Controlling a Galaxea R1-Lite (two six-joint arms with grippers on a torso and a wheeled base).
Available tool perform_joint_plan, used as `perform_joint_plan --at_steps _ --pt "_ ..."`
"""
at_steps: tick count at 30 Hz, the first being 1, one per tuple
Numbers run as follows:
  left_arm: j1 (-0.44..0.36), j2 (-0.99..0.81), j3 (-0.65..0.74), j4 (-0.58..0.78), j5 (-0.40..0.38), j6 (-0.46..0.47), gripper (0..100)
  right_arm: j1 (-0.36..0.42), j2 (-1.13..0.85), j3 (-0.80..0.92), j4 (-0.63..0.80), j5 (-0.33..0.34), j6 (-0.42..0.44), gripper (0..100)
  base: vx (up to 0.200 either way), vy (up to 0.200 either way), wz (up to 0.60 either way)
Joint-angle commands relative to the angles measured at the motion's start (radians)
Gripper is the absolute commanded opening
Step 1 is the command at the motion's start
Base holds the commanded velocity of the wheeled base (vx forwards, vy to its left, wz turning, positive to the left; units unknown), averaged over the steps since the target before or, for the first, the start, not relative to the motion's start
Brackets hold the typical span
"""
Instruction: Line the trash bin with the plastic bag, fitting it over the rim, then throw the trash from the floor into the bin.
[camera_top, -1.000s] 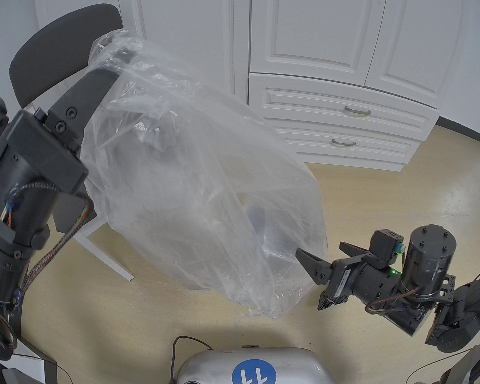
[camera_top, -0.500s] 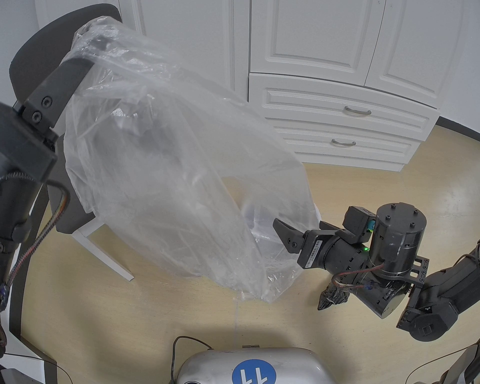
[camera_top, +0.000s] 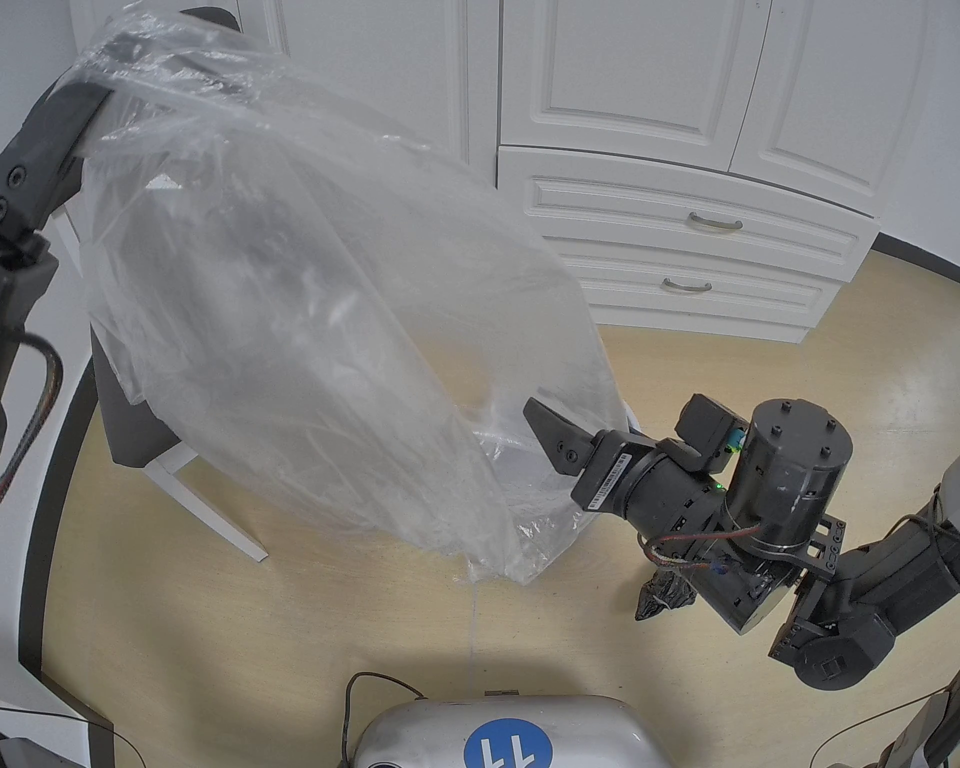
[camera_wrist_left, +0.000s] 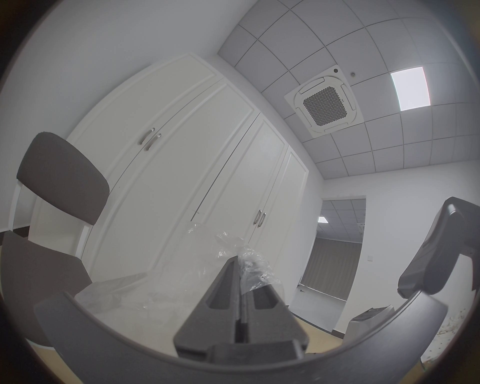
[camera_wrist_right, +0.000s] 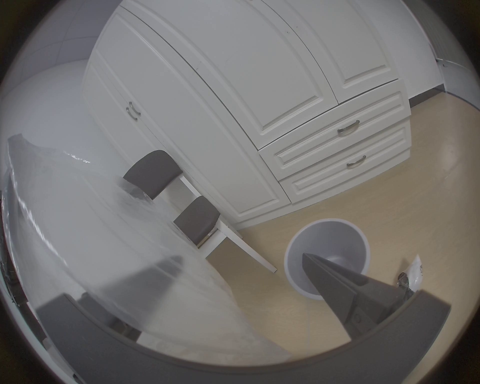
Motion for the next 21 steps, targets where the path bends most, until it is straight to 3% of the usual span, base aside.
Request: perform_joint_plan --at_steps 1,11,21 --pt "0.001 -0.020 0.001 0.000 -0.001 0.007 0 0.012 0.025 0.014 -0.030 0.002 0.001 100 0.000 0.000 0.00" --pt "0.001 -0.056 -0.002 0.011 -0.002 0.008 0 0.020 0.030 0.027 -0.110 0.004 0.000 100 0.000 0.000 0.00" --pt "0.001 -0.062 -0.003 0.012 -0.004 0.010 0 0.020 0.028 0.060 -0.102 0.005 -0.019 100 0.000 0.000 0.00"
